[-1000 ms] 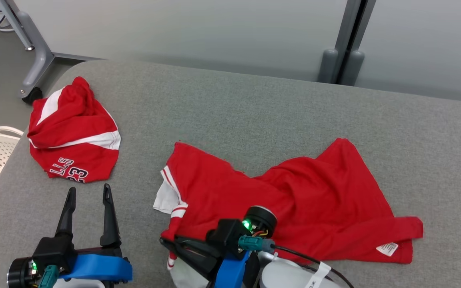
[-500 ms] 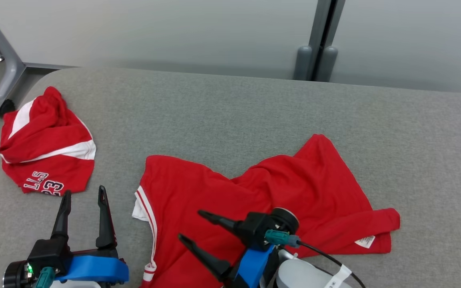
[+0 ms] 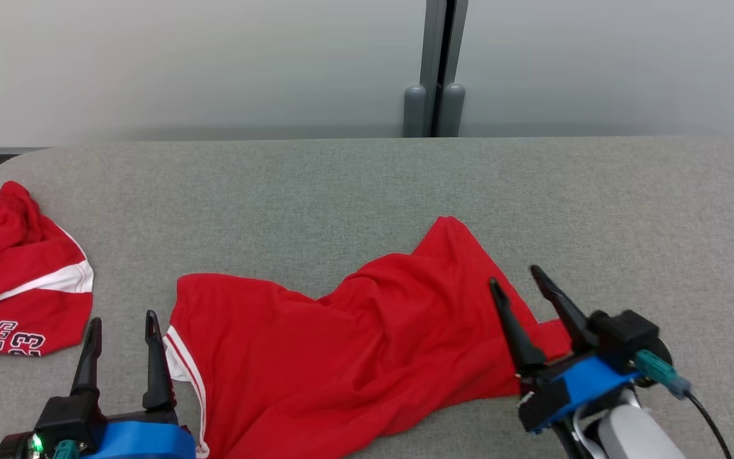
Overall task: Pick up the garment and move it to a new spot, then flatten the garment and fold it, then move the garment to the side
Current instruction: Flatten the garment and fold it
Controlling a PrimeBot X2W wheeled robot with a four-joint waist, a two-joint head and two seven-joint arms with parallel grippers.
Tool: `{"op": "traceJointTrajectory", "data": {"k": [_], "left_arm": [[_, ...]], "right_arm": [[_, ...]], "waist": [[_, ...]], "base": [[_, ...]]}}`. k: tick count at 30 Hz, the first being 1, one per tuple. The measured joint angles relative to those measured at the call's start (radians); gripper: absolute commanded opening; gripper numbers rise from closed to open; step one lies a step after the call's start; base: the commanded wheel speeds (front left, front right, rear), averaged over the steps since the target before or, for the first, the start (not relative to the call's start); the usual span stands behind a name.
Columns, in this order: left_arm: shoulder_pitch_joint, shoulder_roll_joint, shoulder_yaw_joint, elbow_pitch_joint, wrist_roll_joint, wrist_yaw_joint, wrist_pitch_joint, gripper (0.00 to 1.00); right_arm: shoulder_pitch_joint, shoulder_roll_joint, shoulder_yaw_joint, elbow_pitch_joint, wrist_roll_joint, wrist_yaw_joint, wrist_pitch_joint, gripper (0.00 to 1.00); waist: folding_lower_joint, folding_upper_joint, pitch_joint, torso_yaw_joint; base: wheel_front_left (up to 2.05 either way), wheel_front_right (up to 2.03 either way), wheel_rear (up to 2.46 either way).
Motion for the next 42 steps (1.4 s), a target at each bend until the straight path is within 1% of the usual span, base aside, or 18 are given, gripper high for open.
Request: {"op": "traceJointTrajectory", "data": {"k": [4,7,10,15,18,21,24,28,31,33,34,37,39,42], "left_arm": [[0.000,0.000,0.001,0.003,0.000,-0.003,0.000,1.00],[0.000,0.000,0.002,0.008,0.001,-0.008,0.000,1.00],[0.001,0.000,0.008,0.015,0.003,-0.009,0.000,1.00],[-0.023,0.014,0.015,0.032,0.013,-0.019,0.000,1.00],[-0.095,0.050,0.017,0.052,0.021,-0.033,0.000,1.00],[-0.183,0.099,0.012,0.111,0.020,-0.050,0.003,1.00],[-0.284,0.150,-0.002,0.171,0.000,-0.067,0.072,1.00],[-0.394,0.217,-0.042,0.251,-0.044,-0.079,0.231,1.00],[-0.433,0.260,-0.093,0.287,-0.092,-0.080,0.354,1.00],[-0.440,0.290,-0.143,0.295,-0.132,-0.082,0.425,1.00],[-0.441,0.299,-0.160,0.302,-0.170,-0.085,0.472,1.00],[-0.429,0.342,-0.193,0.306,-0.251,-0.085,0.590,1.00],[-0.409,0.361,-0.198,0.295,-0.280,-0.085,0.632,1.00],[-0.381,0.372,-0.207,0.277,-0.312,-0.085,0.704,1.00]], "right_arm": [[0.116,0.010,-0.143,-0.090,-0.056,0.000,0.000,1.00],[0.191,0.031,-0.200,-0.126,-0.081,0.000,0.000,1.00],[0.236,0.042,-0.217,-0.135,-0.101,0.000,0.000,1.00],[0.232,0.050,-0.209,-0.151,-0.109,0.000,0.000,1.00],[0.205,0.051,-0.205,-0.159,-0.108,0.000,0.000,1.00],[0.180,0.052,-0.210,-0.163,-0.109,0.000,0.000,1.00],[0.161,0.052,-0.219,-0.164,-0.117,0.000,0.000,1.00],[0.149,0.053,-0.233,-0.164,-0.119,0.000,0.000,1.00],[0.144,0.052,-0.243,-0.168,-0.117,0.000,0.000,1.00],[0.144,0.053,-0.247,-0.170,-0.115,0.000,0.000,1.00],[0.144,0.053,-0.246,-0.171,-0.114,0.000,0.000,1.00],[0.144,0.052,-0.251,-0.174,-0.107,0.000,0.000,1.00],[0.144,0.052,-0.253,-0.176,-0.103,0.000,0.000,1.00],[0.144,0.052,-0.254,-0.177,-0.099,0.000,0.000,1.00]], "waist": [[0.0001,0.0001,-0.004,-0.010],[0.0000,0.0000,-0.008,-0.013],[0.0000,0.0000,-0.004,-0.019],[0.0000,0.0001,0.013,-0.039],[0.0000,0.0001,0.028,-0.047],[0.0001,0.0001,0.044,-0.057],[0.0001,0.0001,0.062,-0.070],[0.0002,0.0001,0.088,-0.096],[0.0003,0.0002,0.107,-0.116],[0.0002,0.0002,0.117,-0.128],[0.0002,0.0002,0.120,-0.134],[0.0002,0.0001,0.129,-0.147],[0.0002,0.0002,0.133,-0.152],[0.0002,0.0001,0.136,-0.155]], "base": [[0.00,0.00,0.00],[0.00,0.00,0.00],[0.00,0.00,0.00],[0.00,0.00,0.00],[0.00,0.00,0.00],[0.00,0.00,0.00],[0.00,0.00,0.00],[0.00,0.00,0.00],[0.00,0.00,0.00],[0.00,0.00,0.00],[0.00,0.00,0.00],[0.00,0.00,0.00],[0.00,0.00,0.00],[0.00,0.00,0.00]]}}
